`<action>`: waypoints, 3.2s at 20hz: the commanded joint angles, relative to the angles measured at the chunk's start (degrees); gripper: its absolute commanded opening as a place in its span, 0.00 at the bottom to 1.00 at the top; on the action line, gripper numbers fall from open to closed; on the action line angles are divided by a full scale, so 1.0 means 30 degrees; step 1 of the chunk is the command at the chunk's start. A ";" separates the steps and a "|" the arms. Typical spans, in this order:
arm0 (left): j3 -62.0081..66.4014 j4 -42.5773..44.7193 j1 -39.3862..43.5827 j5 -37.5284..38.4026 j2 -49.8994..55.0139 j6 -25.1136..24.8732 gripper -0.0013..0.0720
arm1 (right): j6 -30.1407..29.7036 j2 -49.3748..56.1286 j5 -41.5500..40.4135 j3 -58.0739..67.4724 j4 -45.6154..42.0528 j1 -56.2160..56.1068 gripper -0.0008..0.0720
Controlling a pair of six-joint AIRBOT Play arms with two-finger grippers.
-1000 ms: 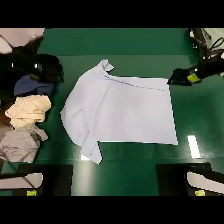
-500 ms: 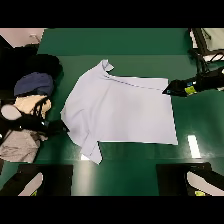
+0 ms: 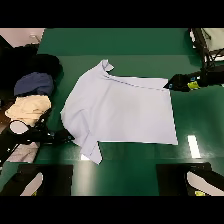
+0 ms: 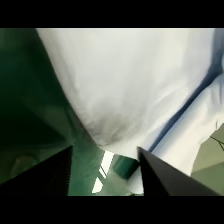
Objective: Fold the shirts.
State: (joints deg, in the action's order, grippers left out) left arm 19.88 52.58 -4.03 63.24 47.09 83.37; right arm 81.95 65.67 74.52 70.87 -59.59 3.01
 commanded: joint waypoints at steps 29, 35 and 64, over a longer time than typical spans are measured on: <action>0.8233 0.2776 -0.0022 0.0007 0.0160 -0.1450 0.05 | -0.1005 -0.3701 0.3417 -1.2750 -0.2637 0.8459 0.58; 0.8233 0.2769 -0.0015 0.0138 0.0160 -0.1443 0.05 | -0.1209 -0.2798 0.1982 -1.4943 -0.2149 0.8400 0.57; 3.5969 0.1275 -0.0022 -0.1530 -0.0109 -0.1290 0.05 | 0.1166 -0.5712 -0.0437 1.6990 -0.2208 0.2623 0.03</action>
State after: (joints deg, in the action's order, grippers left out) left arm 120.79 59.92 -4.08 57.08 47.00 79.64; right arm 84.62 48.58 71.42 113.86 -64.73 10.87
